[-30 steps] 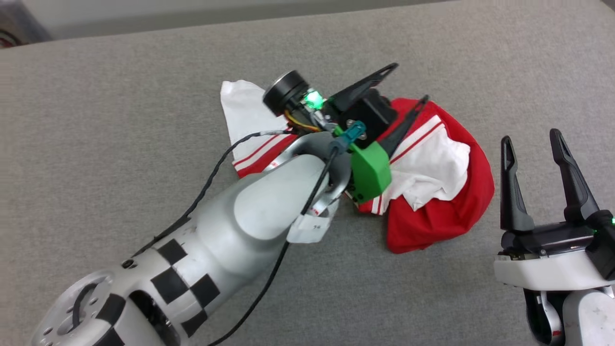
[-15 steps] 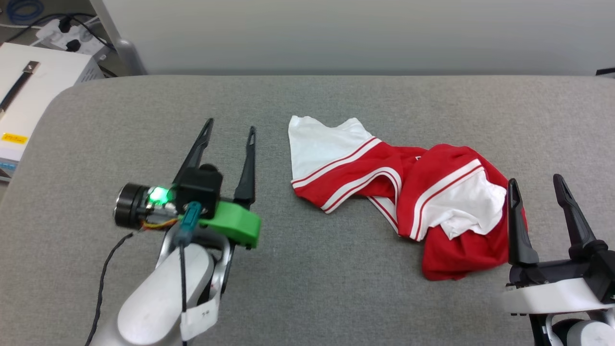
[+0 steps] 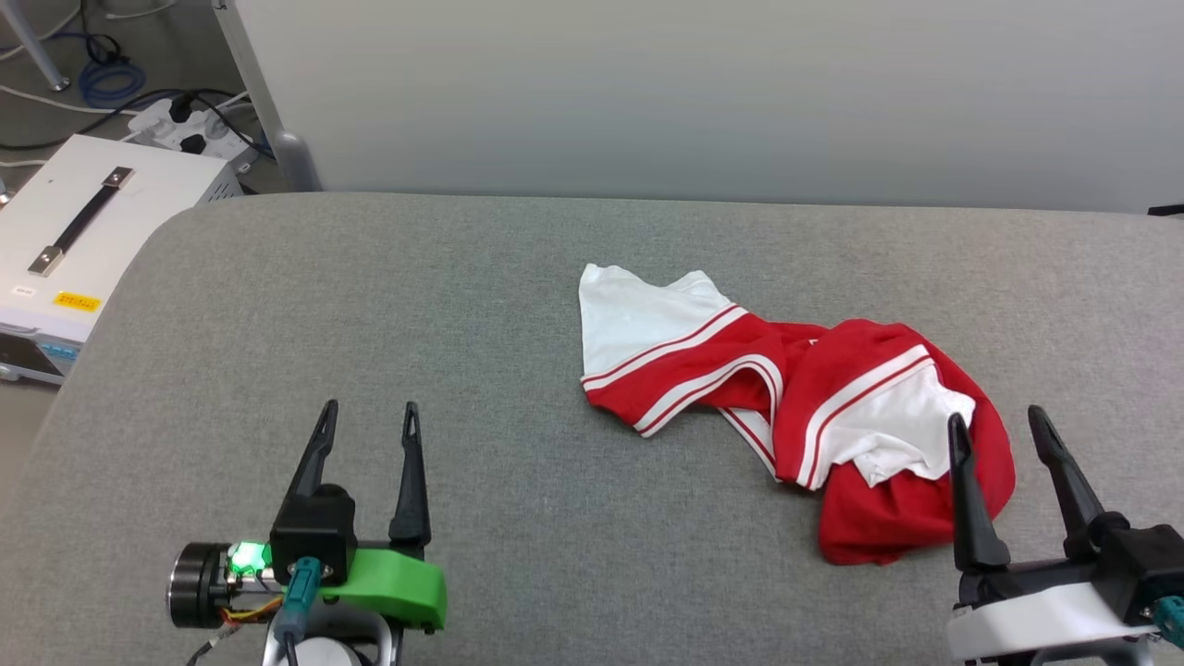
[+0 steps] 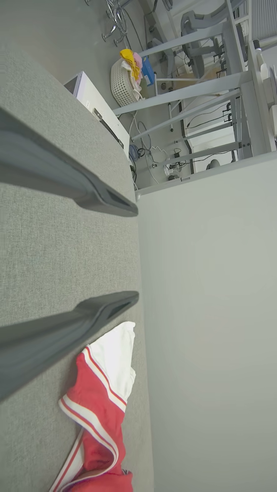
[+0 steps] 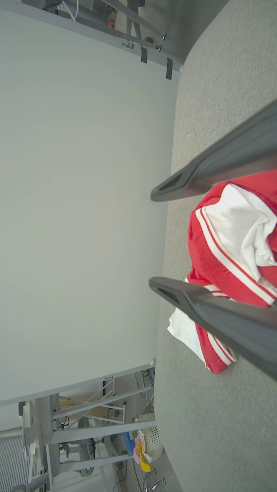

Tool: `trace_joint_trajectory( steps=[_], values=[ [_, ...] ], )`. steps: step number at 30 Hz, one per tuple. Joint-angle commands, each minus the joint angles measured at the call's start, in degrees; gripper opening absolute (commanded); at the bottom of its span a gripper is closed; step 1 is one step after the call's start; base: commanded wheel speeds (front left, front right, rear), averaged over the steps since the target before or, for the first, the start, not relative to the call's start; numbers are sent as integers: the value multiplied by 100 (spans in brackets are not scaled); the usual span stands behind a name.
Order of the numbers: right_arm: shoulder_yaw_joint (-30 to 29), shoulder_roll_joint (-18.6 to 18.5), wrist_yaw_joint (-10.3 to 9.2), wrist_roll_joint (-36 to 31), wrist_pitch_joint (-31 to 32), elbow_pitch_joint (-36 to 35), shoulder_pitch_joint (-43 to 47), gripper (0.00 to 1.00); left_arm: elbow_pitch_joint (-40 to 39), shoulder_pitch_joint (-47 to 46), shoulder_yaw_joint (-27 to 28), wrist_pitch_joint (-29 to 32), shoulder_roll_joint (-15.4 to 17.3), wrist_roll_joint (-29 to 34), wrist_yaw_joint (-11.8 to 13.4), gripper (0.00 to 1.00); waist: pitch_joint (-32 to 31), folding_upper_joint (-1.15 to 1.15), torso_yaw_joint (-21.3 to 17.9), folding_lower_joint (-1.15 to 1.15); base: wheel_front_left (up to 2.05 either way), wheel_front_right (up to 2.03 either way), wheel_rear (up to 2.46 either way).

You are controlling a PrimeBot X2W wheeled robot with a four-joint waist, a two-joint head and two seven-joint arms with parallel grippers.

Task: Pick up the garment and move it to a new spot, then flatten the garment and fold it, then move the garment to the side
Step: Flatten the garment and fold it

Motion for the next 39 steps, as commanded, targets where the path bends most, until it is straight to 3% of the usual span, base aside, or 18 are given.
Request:
trace_joint_trajectory(
  steps=[1,19,31,39],
  values=[
    [31,-4,-4,35,-27,46,105,100,13,159,96,-32,-78,125,-80,100,-46,0,-28,0,0,0,0],
    [87,-4,-4,131,-27,183,347,100,148,665,952,-32,-660,759,-770,100,-161,0,-45,0,0,0,0],
    [121,-4,-4,44,-27,152,280,100,226,690,1213,-32,-858,1006,-1029,100,-154,0,-54,0,0,0,0],
    [3,-52,-4,-154,-27,-109,-230,100,207,628,1312,-32,-961,1132,-1135,100,-56,0,-38,0,0,0,0]
  ],
)
